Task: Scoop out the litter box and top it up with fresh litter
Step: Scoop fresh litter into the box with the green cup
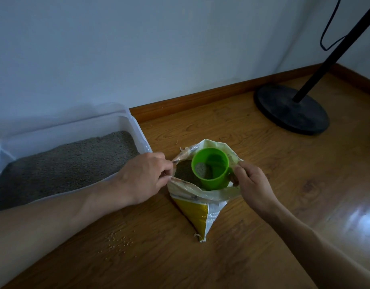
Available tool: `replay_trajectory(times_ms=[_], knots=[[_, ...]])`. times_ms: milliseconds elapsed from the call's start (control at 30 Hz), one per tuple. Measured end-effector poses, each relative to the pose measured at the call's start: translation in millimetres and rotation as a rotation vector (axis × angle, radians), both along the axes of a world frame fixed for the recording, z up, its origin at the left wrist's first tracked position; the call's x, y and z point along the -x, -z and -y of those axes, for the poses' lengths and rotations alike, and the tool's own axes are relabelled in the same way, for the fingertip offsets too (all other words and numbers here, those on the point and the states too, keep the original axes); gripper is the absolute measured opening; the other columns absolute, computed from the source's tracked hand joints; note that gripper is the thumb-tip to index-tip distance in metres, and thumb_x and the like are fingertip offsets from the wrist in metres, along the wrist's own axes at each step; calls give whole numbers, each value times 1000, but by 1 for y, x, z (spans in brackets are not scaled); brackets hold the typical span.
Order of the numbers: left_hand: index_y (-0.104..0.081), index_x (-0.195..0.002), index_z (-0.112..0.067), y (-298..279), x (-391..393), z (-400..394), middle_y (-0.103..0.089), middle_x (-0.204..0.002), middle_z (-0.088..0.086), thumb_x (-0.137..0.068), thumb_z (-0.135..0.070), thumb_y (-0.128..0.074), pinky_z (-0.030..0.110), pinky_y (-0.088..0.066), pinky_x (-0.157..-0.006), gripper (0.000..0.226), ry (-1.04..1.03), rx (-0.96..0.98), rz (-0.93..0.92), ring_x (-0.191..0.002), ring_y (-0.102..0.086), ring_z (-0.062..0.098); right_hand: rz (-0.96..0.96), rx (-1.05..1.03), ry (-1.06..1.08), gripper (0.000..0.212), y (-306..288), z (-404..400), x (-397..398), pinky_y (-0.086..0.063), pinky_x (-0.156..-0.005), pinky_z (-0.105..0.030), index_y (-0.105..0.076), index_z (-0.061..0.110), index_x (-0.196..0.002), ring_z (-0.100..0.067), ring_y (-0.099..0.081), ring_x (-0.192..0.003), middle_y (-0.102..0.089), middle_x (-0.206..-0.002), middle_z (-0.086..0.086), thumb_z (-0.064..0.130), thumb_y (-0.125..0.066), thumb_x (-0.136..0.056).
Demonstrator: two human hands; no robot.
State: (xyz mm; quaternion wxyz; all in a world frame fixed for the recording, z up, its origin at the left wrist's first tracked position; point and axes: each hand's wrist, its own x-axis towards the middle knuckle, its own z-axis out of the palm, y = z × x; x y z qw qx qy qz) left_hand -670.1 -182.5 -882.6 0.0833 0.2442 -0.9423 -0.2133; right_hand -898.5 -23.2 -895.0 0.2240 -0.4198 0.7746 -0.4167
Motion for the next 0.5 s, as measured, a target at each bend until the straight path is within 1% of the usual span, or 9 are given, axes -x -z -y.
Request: replay_trajectory(times_ms=[67, 133, 167, 267, 333, 400, 500], knots=[[-65, -86, -31, 0, 0, 0, -53, -89, -14, -93, -35, -63, 30, -50, -73, 8, 2, 2, 5, -79, -52, 4, 109, 63, 26, 37, -4, -5, 4, -42, -61, -42, -53, -6, -74, -23, -48, -64, -54, -70, -21, 17, -41, -100], [-64, -86, -32, -1, 0, 0, -53, -89, -15, -93, -35, -64, 29, -50, -73, 8, 1, 6, 11, -79, -51, 4, 229, 116, 43, 37, -6, -8, 5, -43, -66, -42, -52, -9, -75, -25, -48, -68, -53, -73, -17, 13, -38, -102], [-64, -85, -33, -1, 1, -1, -53, -89, -14, -93, -35, -64, 29, -49, -72, 8, -1, 7, 16, -80, -51, 4, 288, 136, 52, 38, -6, -10, 4, -44, -68, -41, -53, -6, -75, -26, -48, -70, -54, -75, -16, 13, -37, -103], [-65, -87, -31, -2, 1, -2, -54, -90, -14, -93, -35, -63, 29, -49, -73, 8, -11, 15, 27, -81, -51, 5, 423, 173, 75, 44, -4, -11, 3, -46, -71, -41, -59, 12, -68, -25, -51, -73, -56, -75, -12, 19, -35, -104], [-66, -88, -31, -2, 0, -2, -54, -90, -13, -94, -36, -63, 28, -49, -73, 8, -17, 20, 33, -81, -51, 4, 414, 175, 66, 44, -2, -13, 2, -44, -73, -45, -58, 17, -67, -26, -49, -73, -55, -75, -10, 25, -37, -104], [-66, -89, -31, -2, 0, -2, -53, -89, -14, -94, -36, -62, 25, -45, -69, 7, -17, 23, 42, -79, -49, 4, 382, 173, 30, 41, -2, -15, -1, -43, -75, -47, -56, 15, -70, -26, -47, -74, -53, -76, -9, 28, -36, -103], [-66, -94, -32, -2, 1, -2, -47, -86, -16, -95, -37, -61, 20, -34, -63, 7, -13, 42, 61, -74, -44, 2, 373, 218, 70, 40, -6, -15, -3, -48, -74, -45, -56, 1, -81, -26, -52, -75, -56, -79, -13, 25, -35, -106]])
